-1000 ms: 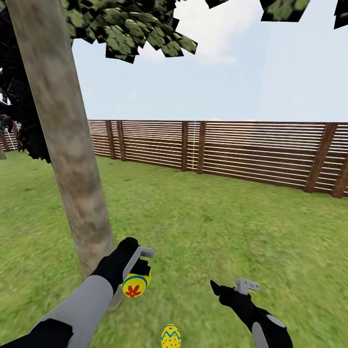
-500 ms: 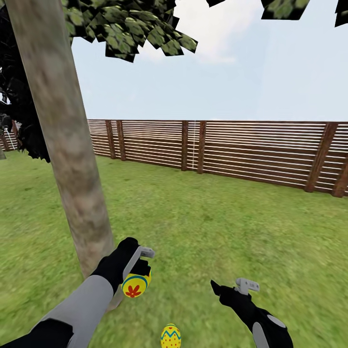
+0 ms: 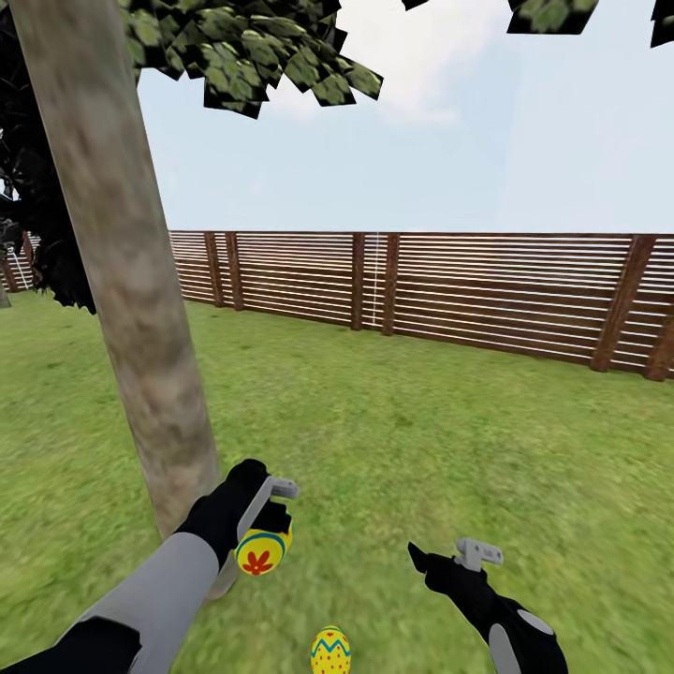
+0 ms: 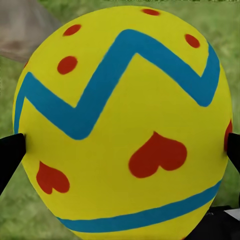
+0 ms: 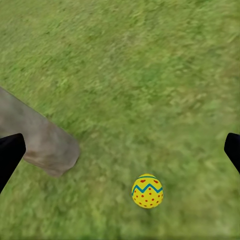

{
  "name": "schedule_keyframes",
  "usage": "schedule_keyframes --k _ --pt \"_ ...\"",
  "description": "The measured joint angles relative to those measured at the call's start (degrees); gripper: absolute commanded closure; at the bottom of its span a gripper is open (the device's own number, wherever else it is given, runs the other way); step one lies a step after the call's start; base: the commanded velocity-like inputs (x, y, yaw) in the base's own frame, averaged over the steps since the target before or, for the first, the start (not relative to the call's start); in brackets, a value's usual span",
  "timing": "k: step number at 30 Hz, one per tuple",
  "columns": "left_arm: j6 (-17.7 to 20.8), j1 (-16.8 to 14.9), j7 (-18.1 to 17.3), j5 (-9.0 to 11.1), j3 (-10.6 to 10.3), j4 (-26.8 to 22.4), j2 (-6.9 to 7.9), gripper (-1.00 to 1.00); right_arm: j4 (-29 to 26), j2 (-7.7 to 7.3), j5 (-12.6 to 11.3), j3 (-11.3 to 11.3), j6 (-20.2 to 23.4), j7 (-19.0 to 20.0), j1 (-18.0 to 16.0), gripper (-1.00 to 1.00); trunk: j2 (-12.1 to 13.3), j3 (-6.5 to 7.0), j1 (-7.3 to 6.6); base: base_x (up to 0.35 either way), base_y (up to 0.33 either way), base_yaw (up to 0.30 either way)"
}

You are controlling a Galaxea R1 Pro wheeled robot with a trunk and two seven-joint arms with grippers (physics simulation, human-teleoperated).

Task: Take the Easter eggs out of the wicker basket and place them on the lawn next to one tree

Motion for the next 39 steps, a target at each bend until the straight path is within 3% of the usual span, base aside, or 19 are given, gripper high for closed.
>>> schedule_keyframes --k 39 --pt "0.0 0.0 -0.8 -0.3 0.1 2.6 0.04 1.0 0.4 0.0 0.0 0.1 -0.1 0.0 0.0 -1.0 -15.7 -7.01 8.57 0.0 0.0 0.0"
